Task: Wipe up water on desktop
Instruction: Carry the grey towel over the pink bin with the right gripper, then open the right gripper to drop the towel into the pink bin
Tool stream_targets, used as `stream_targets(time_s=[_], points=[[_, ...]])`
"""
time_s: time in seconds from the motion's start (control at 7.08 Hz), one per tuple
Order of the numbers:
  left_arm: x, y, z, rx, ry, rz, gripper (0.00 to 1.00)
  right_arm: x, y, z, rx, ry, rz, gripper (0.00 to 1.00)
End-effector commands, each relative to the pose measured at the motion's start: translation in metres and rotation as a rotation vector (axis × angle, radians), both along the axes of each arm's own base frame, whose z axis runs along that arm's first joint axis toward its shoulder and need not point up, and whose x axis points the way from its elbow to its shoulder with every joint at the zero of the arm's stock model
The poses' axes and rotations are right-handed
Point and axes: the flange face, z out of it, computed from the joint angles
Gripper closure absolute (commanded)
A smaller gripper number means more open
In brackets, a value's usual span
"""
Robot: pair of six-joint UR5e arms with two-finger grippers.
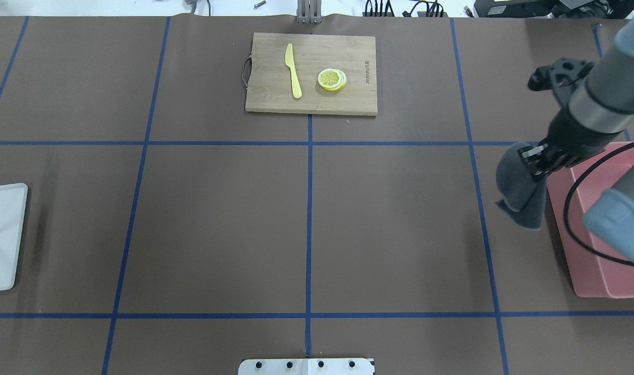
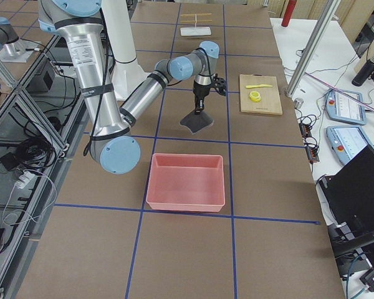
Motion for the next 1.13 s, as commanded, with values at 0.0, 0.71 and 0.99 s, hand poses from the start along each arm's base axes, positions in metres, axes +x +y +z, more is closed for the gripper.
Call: stream_targets(time_s=[0.0,0.71,0.99], points=[[0.0,0.001,0.003,0.002,-0.002,0.008,0.02,0.103,-0.011,0.037,0.042,0.003,-0.065,1.0],[0.0,0.0,-0.002,0.011,-0.002,0.007,0.02,0.137,-0.017,0.146,-0.023,0.05,-0.18,0.01],[-0.001,0.002,0.003,0.003,-0.003,0.007,0.02,0.151,-0.02,0.147,-0.028,0.046,-0.149,0.0]])
